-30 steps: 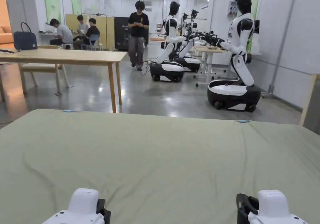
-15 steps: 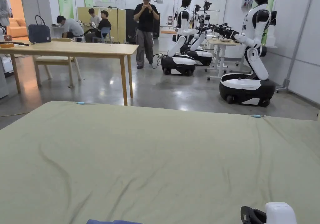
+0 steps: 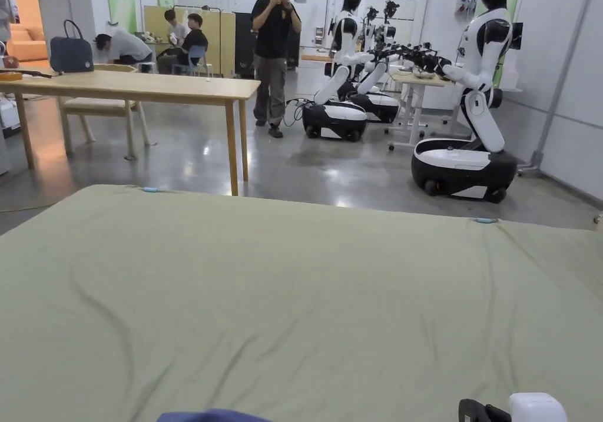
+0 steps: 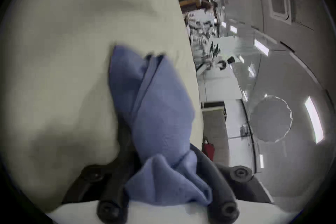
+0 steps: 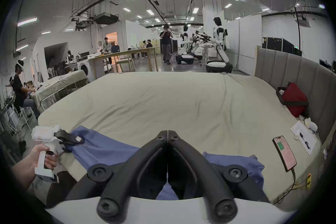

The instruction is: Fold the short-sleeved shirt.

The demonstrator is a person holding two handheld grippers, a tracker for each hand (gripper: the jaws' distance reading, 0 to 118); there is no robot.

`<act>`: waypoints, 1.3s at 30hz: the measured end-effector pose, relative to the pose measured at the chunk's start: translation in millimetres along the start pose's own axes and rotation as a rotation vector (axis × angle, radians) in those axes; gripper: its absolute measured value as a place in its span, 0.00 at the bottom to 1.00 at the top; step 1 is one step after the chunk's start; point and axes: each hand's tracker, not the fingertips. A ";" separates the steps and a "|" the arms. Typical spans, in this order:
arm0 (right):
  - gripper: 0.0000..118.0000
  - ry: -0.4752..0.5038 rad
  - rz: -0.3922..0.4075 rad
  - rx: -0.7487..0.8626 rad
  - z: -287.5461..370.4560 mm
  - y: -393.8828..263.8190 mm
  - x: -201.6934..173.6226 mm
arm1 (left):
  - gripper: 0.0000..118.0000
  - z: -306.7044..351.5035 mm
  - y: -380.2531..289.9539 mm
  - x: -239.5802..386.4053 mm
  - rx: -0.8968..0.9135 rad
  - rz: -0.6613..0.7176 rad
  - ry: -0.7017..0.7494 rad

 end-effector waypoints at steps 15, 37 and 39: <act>0.00 0.019 -0.046 -0.020 6.8 -19.2 2.6 | 0.06 -97.7 -211.6 173.2 -0.043 -1.727 0.529; 0.00 0.038 -0.127 -0.079 13.3 -40.9 39.1 | 0.00 -84.4 -127.0 160.2 -0.269 -0.716 0.130; 0.00 0.039 -0.148 -0.086 14.3 -43.6 43.6 | 0.00 -100.5 -150.8 162.4 -0.325 -0.685 0.110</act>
